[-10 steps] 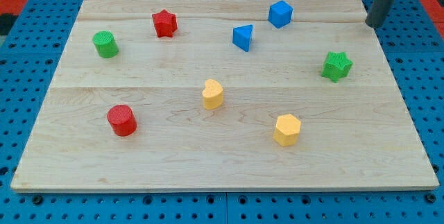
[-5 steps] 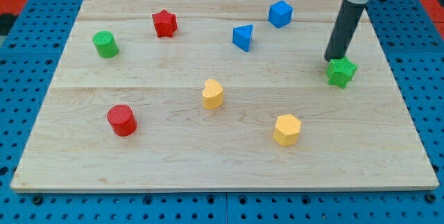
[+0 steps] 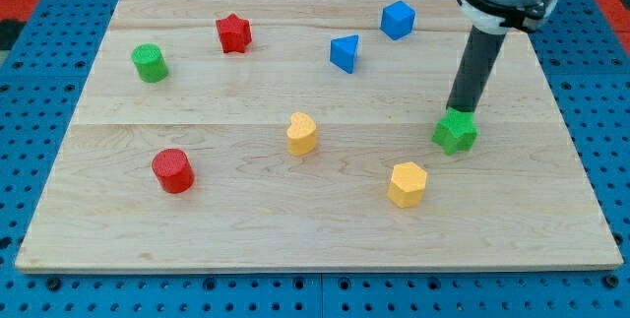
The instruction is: Move the green star closer to the yellow hexagon
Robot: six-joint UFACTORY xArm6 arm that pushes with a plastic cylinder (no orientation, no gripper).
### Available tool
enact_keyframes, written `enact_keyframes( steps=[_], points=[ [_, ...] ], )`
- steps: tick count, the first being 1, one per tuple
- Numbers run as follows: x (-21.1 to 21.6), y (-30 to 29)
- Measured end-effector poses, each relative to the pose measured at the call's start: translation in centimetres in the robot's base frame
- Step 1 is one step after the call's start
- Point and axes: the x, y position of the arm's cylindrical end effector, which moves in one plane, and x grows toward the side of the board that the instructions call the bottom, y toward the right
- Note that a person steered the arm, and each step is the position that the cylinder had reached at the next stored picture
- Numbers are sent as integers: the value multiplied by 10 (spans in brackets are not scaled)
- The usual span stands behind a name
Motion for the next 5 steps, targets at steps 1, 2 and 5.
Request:
enact_keyframes(
  steps=[1,2,5],
  points=[
    [31,-2],
    [70,3],
    [82,-64]
  ],
)
